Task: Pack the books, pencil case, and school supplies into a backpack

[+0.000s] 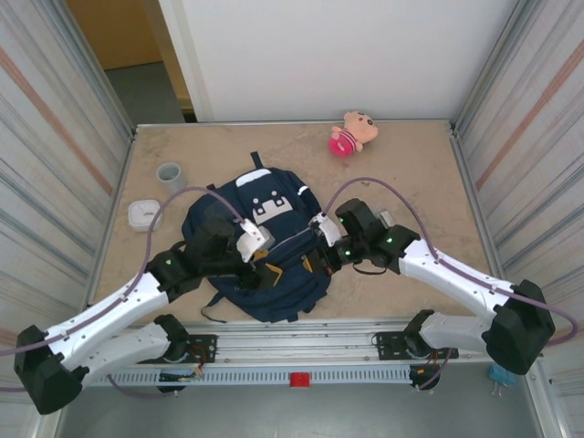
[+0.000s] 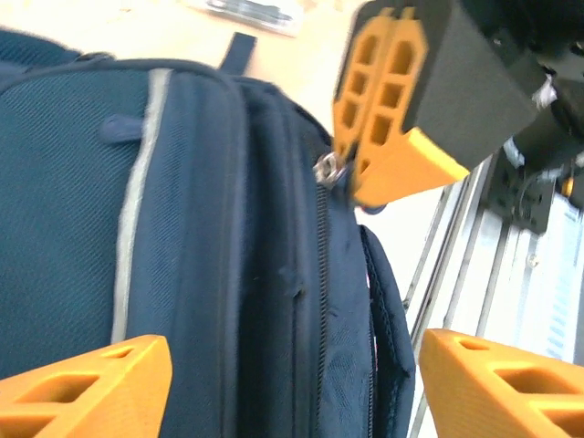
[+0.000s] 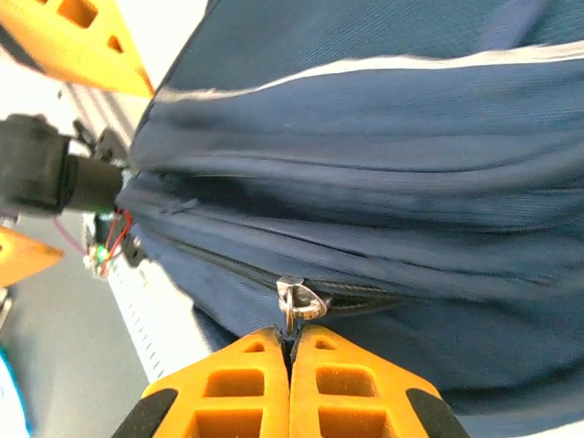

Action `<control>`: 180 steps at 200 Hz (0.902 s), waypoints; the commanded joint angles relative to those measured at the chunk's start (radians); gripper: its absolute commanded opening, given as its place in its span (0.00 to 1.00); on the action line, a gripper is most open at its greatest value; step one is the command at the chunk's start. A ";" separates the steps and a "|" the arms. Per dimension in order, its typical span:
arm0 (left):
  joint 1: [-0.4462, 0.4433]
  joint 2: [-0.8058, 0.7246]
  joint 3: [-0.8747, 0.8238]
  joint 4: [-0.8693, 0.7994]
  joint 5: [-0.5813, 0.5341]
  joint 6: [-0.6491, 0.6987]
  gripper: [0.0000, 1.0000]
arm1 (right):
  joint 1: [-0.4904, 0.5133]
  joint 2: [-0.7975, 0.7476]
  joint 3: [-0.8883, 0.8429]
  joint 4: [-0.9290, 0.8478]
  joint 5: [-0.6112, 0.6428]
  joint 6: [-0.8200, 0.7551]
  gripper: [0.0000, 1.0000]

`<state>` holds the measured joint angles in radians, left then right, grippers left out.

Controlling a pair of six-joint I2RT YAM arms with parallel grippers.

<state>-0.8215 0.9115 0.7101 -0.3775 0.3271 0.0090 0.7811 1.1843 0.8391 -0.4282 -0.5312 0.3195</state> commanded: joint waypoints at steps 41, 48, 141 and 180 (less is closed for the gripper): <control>-0.048 0.186 0.089 0.002 -0.198 0.230 0.74 | 0.038 0.011 0.075 -0.047 -0.058 -0.061 0.00; -0.048 0.202 0.089 0.019 -0.213 0.234 0.69 | 0.035 0.011 0.078 -0.051 -0.052 -0.062 0.00; -0.050 0.101 0.029 -0.004 -0.113 0.328 0.02 | -0.159 0.028 0.031 -0.107 0.209 -0.007 0.00; -0.051 0.020 0.011 -0.077 -0.086 0.393 0.02 | -0.242 0.123 0.030 0.005 0.194 -0.031 0.00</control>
<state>-0.8749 0.9993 0.7288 -0.3561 0.1932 0.3229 0.6044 1.2442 0.8764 -0.4927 -0.4419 0.3038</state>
